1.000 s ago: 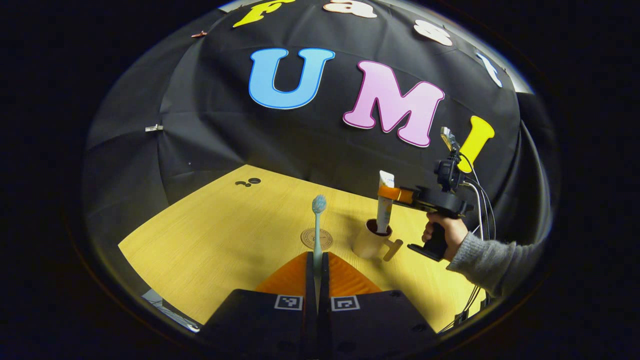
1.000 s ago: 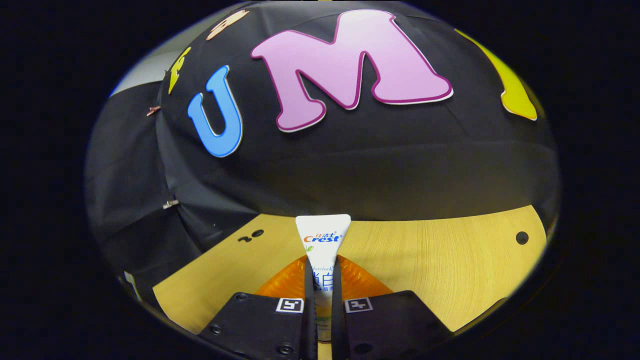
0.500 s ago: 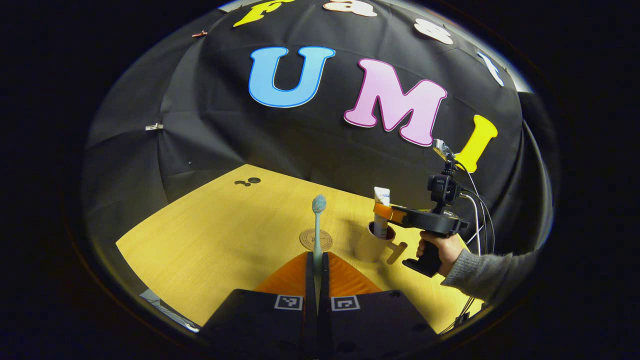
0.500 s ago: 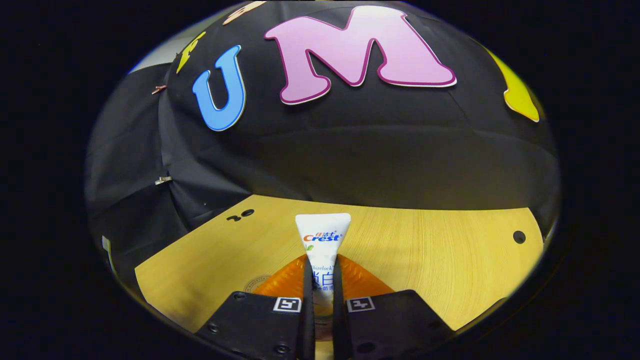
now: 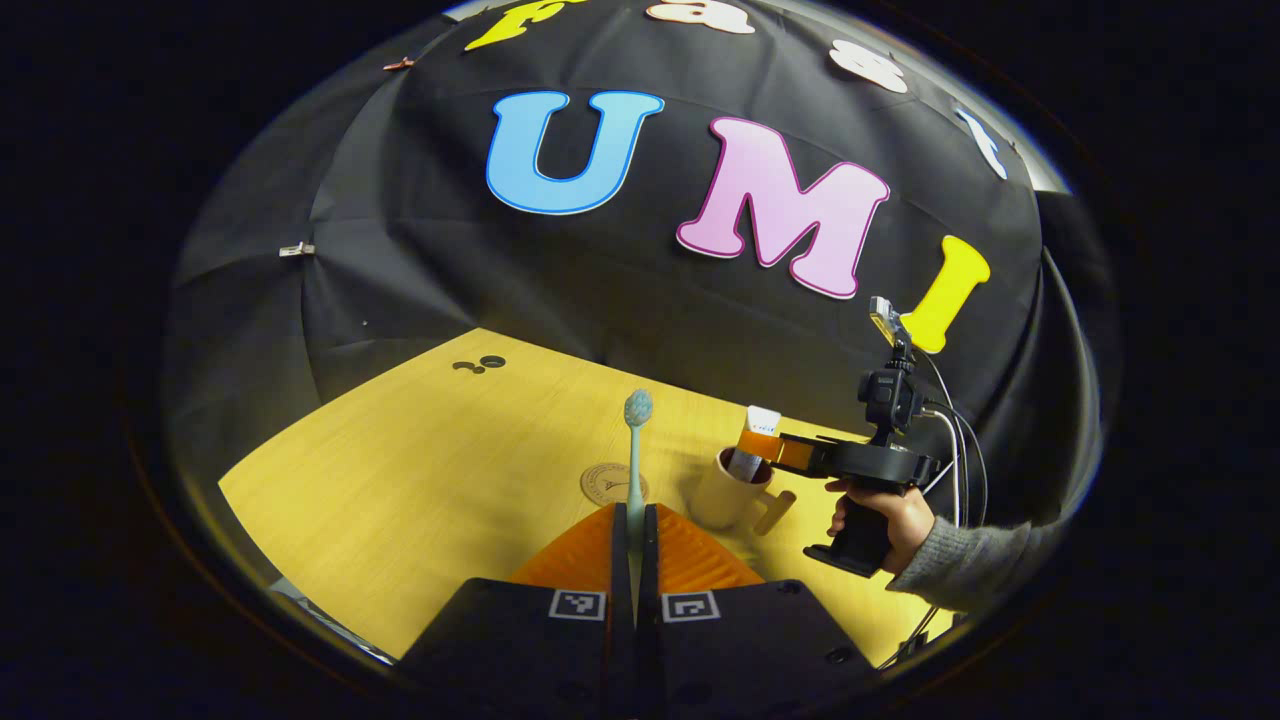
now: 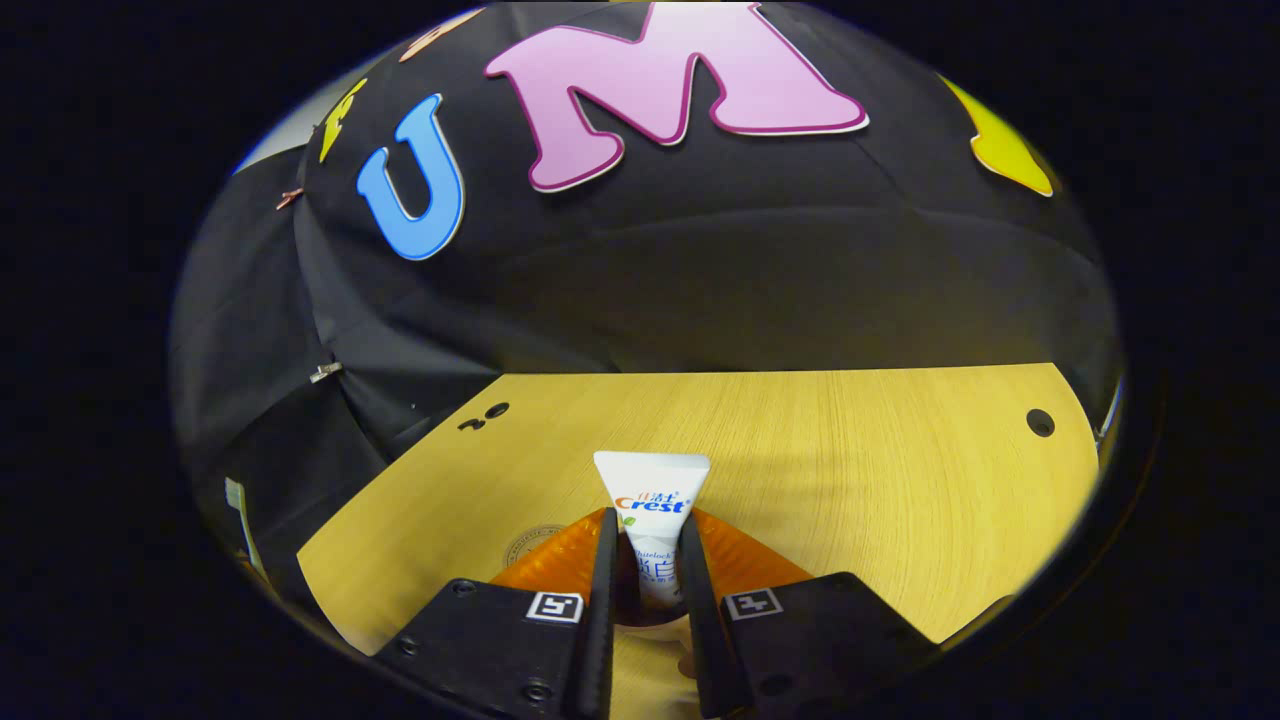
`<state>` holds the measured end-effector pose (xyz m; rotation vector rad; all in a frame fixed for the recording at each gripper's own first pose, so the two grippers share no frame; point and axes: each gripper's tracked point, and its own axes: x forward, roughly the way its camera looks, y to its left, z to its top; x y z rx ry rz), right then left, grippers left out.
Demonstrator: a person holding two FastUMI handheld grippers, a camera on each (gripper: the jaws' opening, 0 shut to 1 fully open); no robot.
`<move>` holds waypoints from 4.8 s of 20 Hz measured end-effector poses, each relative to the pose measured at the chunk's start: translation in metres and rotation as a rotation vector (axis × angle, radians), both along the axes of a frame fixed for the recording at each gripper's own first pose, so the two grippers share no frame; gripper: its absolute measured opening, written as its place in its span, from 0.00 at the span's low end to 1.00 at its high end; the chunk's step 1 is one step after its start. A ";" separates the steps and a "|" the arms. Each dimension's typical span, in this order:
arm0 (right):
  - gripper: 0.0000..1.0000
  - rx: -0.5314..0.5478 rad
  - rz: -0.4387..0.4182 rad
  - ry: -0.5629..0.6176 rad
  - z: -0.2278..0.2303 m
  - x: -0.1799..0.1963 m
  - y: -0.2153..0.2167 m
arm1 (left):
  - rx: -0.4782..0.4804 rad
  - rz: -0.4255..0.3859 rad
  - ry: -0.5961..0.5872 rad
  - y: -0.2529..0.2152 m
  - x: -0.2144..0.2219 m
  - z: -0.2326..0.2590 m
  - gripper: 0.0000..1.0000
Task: Put the toothbrush and toothpaste on the desktop into the cup, then pick up the cup and place it on the coaster on the desktop.
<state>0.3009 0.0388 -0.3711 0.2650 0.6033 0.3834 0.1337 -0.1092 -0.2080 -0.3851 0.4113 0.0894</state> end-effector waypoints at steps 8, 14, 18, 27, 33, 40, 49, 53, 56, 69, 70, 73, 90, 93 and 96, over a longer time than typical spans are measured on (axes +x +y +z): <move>0.53 0.053 -0.083 0.049 0.019 -0.048 -0.055 | -0.142 0.013 -0.199 -0.033 0.094 0.045 0.06; 0.53 0.066 -0.123 0.113 0.010 -0.102 -0.093 | -0.208 0.077 -0.280 -0.047 0.158 0.038 0.06; 0.53 0.009 -0.125 0.105 0.003 -0.123 -0.115 | -0.252 0.100 -0.301 -0.060 0.192 0.021 0.11; 0.53 -0.007 -0.121 0.128 -0.009 -0.148 -0.136 | -0.167 0.165 -0.277 -0.067 0.246 -0.036 0.06; 0.53 -0.025 -0.130 0.131 -0.013 -0.150 -0.144 | -0.029 0.104 -0.253 -0.087 0.243 -0.072 0.11; 0.53 -0.051 -0.122 0.129 -0.020 -0.145 -0.140 | 0.047 0.045 -0.279 -0.104 0.233 -0.087 0.12; 0.53 -0.044 -0.073 0.137 0.001 -0.123 -0.124 | 0.047 -0.020 -0.215 -0.084 0.194 -0.093 0.56; 0.55 -0.061 -0.031 0.191 0.009 -0.107 -0.115 | 0.027 -0.077 -0.143 -0.071 0.146 -0.092 0.65; 0.58 -0.076 0.021 0.227 0.015 -0.093 -0.100 | 0.028 -0.098 -0.107 -0.054 0.105 -0.081 0.65; 0.65 -0.417 0.421 0.390 -0.037 -0.093 -0.031 | 0.083 -0.117 0.003 -0.003 -0.017 -0.055 0.66; 0.64 -0.440 0.430 0.388 -0.041 -0.088 -0.029 | 0.082 -0.111 0.006 -0.001 -0.022 -0.054 0.66; 0.63 -0.470 0.453 0.410 -0.052 -0.079 -0.020 | 0.084 -0.097 0.026 0.003 -0.038 -0.056 0.66; 0.16 -0.560 0.515 0.452 -0.076 -0.071 -0.010 | 0.091 -0.059 0.037 0.018 -0.049 -0.056 0.66; 0.16 -0.558 0.498 0.434 -0.075 -0.071 -0.008 | 0.085 -0.057 0.042 0.020 -0.049 -0.057 0.66; 0.15 -0.522 0.490 0.418 -0.059 -0.069 0.005 | 0.073 -0.060 0.039 0.025 -0.050 -0.055 0.66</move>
